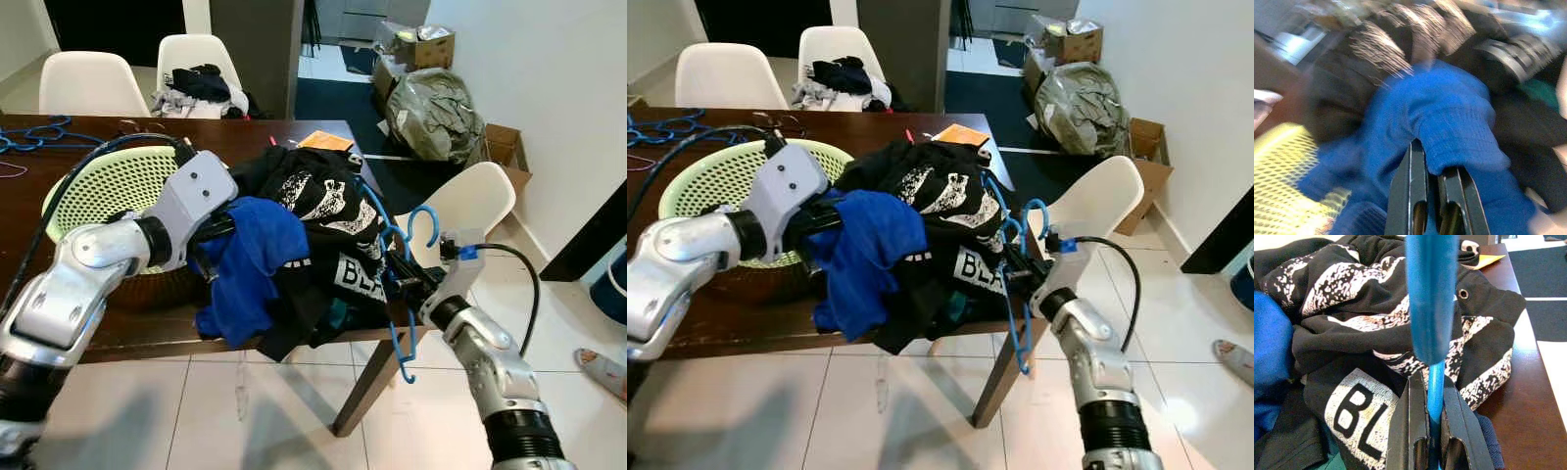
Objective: Hang hanger
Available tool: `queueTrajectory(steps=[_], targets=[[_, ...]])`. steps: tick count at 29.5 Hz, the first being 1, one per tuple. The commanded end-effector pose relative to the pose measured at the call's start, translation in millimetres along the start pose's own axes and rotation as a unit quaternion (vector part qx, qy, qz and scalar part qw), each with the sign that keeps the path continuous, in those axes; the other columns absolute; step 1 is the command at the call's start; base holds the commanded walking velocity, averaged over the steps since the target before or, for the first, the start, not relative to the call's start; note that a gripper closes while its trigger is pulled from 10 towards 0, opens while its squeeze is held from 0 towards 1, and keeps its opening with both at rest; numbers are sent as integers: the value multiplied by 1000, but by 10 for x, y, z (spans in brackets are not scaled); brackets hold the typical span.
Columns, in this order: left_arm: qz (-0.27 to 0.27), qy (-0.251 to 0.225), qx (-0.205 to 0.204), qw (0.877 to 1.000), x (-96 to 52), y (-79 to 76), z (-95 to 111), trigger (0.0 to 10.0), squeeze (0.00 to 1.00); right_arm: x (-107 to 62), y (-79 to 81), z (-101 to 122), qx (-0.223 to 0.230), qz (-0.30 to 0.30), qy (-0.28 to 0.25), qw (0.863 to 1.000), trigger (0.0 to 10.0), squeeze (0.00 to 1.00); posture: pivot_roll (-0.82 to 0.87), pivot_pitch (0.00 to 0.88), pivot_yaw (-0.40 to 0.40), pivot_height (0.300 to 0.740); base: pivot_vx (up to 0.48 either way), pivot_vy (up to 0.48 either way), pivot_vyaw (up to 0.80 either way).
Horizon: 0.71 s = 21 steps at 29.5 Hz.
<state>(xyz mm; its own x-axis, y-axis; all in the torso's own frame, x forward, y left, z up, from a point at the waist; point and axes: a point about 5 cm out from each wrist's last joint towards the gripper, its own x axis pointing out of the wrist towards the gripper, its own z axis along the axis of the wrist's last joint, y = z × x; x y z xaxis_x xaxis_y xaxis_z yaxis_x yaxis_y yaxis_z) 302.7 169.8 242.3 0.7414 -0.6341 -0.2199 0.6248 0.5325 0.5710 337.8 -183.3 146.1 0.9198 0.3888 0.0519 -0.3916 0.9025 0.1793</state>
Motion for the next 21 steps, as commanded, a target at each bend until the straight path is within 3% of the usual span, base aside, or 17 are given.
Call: queueTrajectory(steps=[1, 2, 3, 6, 8, 9, 10, 13, 14, 15, 16, 21], targets=[[-18, 10, 10, 1000, 0, -58, 1, 2078, 0, -2, 20, -70, 7, 6, 9, 1000, 10000, 0, 68, 80, -66, 740, 0, 0, 0], [-18, 10, 10, 1000, 0, -58, 1, 2078, 0, -2, 20, -70, 7, 6, 9, 1000, 10000, 0, 68, 80, -66, 740, 0, 0, 0], [-59, 48, 14, 997, 2, -236, -141, 1686, 0, 5, 20, -70, 9, 5, 8, 1000, 10000, 0, 69, 80, -63, 740, 0, 0, 0], [-59, 48, 14, 997, 2, -236, -141, 1686, 0, 5, 20, -70, 9, 5, 8, 1000, 10000, 0, 69, 80, -63, 740, 0, 0, 0], [-114, 166, 35, 979, -52, -517, -575, 1686, 0, 23, 28, -73, 11, 4, 6, 1000, 10000, 0, 73, 79, -57, 740, 0, 0, 0], [-114, 166, 35, 979, -52, -517, -575, 1686, 0, 23, 28, -73, 11, 4, 6, 1000, 10000, 0, 73, 79, -57, 740, 0, 0, 0], [-121, 205, 44, 970, -84, -578, -732, 2235, 0, 28, 32, -73, 12, 3, 5, 1000, 10000, 0, 71, 80, -56, 740, 0, 0, 0], [-122, 228, 51, 965, -110, -603, -828, 2824, 0, 30, 35, -75, 13, 3, 5, 1000, 10000, 0, 72, 81, -55, 740, 0, 0, 0], [-118, 238, 53, 963, -123, -607, -868, 4039, 0, 30, 35, -77, 14, 2, 4, 1000, 10000, 0, 72, 81, -55, 740, 0, 0, 0], [-118, 238, 53, 963, -123, -607, -868, 4039, 0, 30, 35, -77, 14, 2, 4, 1000, 10000, 0, 72, 81, -55, 740, 0, 0, 0], [-118, 239, 38, 963, -144, -612, -876, 10000, 1000, 31, 34, -78, 15, 2, 4, 1000, 10000, 0, 73, 82, -55, 740, 0, 0, 0], [-98, 242, 28, 965, -190, -554, -863, 10000, 1000, 29, 28, -84, 15, 2, 4, 1000, 10000, 0, 71, 82, -54, 740, 0, 0, 0]])
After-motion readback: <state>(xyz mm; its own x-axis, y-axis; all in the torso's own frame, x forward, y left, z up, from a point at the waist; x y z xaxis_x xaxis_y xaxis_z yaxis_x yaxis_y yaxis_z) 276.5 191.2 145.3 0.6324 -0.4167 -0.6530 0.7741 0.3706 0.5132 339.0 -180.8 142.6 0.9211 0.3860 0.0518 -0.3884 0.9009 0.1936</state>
